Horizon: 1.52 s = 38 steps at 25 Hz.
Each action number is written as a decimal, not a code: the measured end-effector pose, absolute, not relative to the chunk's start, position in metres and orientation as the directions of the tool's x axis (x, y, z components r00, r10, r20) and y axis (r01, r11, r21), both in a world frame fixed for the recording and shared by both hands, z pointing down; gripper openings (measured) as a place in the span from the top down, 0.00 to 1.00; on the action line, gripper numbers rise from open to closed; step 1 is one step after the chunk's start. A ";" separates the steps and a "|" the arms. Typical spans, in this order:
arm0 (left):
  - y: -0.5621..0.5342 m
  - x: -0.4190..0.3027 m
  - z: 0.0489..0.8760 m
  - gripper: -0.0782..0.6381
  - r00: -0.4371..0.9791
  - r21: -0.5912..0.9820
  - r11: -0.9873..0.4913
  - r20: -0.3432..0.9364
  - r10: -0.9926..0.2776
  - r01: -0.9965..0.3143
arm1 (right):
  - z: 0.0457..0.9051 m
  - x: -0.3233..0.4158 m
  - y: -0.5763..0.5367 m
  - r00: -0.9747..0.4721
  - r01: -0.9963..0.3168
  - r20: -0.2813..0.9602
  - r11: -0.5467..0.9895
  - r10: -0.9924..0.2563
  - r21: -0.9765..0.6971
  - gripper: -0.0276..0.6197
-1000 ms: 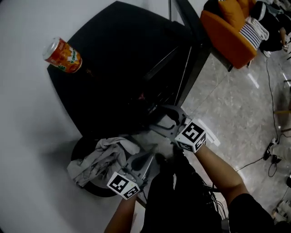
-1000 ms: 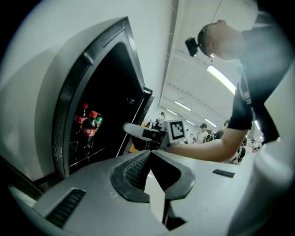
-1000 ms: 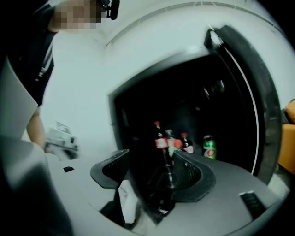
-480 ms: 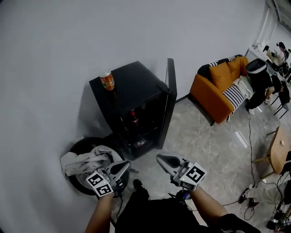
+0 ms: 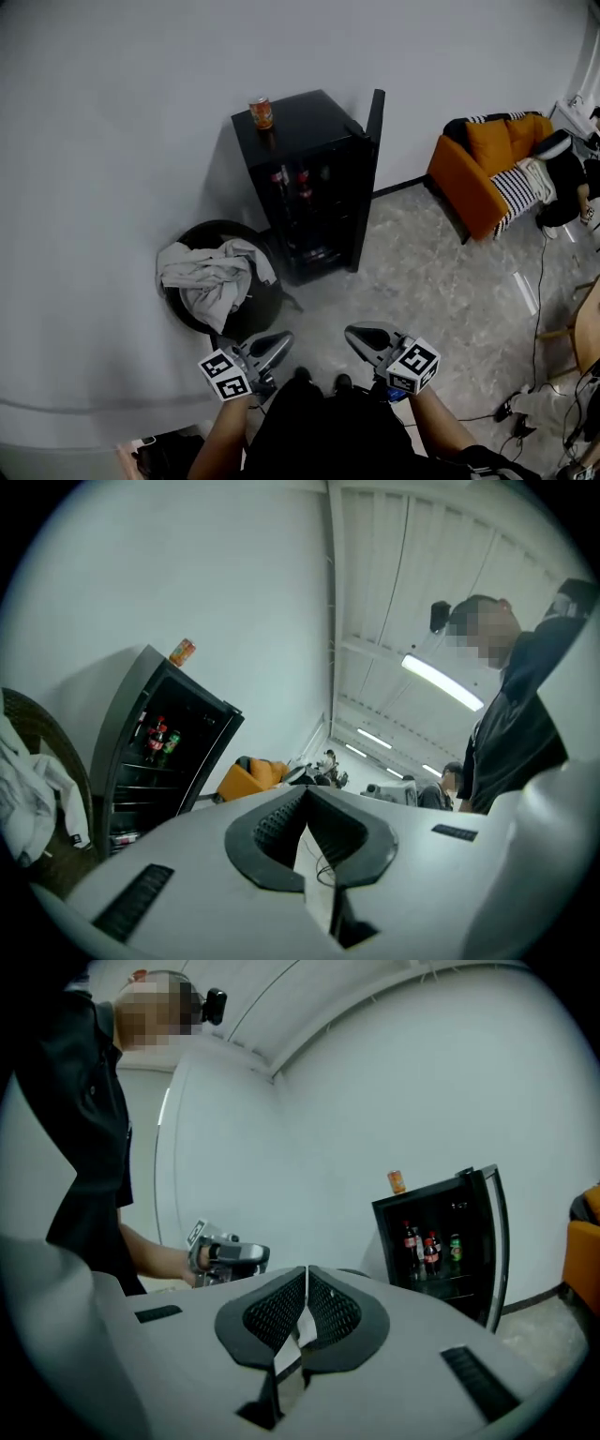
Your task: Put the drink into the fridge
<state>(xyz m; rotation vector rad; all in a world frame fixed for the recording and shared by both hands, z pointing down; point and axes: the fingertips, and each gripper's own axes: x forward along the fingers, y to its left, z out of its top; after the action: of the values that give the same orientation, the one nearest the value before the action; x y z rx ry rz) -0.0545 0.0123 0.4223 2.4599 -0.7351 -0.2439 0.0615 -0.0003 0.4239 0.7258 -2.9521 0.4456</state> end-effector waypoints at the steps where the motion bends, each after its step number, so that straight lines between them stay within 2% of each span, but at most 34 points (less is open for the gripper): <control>1: 0.025 -0.057 0.427 0.88 0.833 0.555 -0.689 0.013 -0.553 -0.467 | 0.423 0.056 0.012 -0.894 -0.448 0.150 0.859 -0.423 -0.246 0.92; 6: 0.063 -0.057 0.428 0.88 0.840 0.548 -0.708 -0.017 -0.543 -0.446 | 0.390 0.046 0.055 -0.916 -0.396 0.135 0.903 -0.378 -0.166 0.92; 11: 0.103 -0.049 0.415 0.88 0.849 0.478 -0.744 0.008 -0.528 -0.467 | 0.382 0.049 0.090 -0.867 -0.496 0.149 0.848 -0.475 -0.185 0.92; 13: 0.132 -0.058 0.418 0.88 0.848 0.471 -0.746 0.009 -0.530 -0.471 | 0.387 0.031 0.118 -0.883 -0.467 0.156 0.857 -0.442 -0.217 0.92; 16: 0.175 -0.085 0.440 0.88 0.838 0.557 -0.709 -0.042 -0.544 -0.432 | 0.390 -0.006 0.164 -0.930 -0.365 0.149 0.896 -0.337 -0.253 0.92; 19: 0.214 -0.103 0.462 0.88 0.827 0.621 -0.660 -0.035 -0.562 -0.422 | 0.399 -0.015 0.192 -0.922 -0.381 0.178 0.894 -0.345 -0.238 0.92; 25: 0.229 -0.098 0.461 0.88 0.824 0.559 -0.690 -0.022 -0.566 -0.460 | 0.397 0.011 0.221 -0.918 -0.384 0.212 0.887 -0.336 -0.257 0.92; 28: 0.229 -0.091 0.451 0.88 0.821 0.558 -0.692 -0.033 -0.570 -0.459 | 0.387 0.012 0.229 -0.942 -0.325 0.180 0.904 -0.283 -0.279 0.92; 31: 0.245 -0.068 0.436 0.88 0.849 0.539 -0.730 -0.049 -0.525 -0.421 | 0.373 0.011 0.244 -0.967 -0.243 0.135 0.935 -0.214 -0.260 0.92; 33: 0.259 -0.044 0.434 0.88 0.877 0.534 -0.754 -0.047 -0.479 -0.383 | 0.367 0.024 0.255 -0.972 -0.233 0.084 0.939 -0.218 -0.252 0.92; 35: 0.271 -0.020 0.433 0.88 0.905 0.553 -0.773 -0.076 -0.419 -0.311 | 0.373 0.046 0.256 -0.958 -0.288 0.064 0.917 -0.281 -0.276 0.92; 38: 0.285 0.006 0.413 0.88 0.912 0.565 -0.807 -0.220 -0.347 -0.170 | 0.397 0.072 0.258 -0.917 -0.396 0.170 0.879 -0.361 -0.267 0.92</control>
<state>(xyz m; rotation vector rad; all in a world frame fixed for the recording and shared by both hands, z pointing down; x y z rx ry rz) 0.0059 0.2847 0.4131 2.5155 -0.3700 -0.4249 0.0722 0.2584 0.3970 0.5930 -2.9323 0.4531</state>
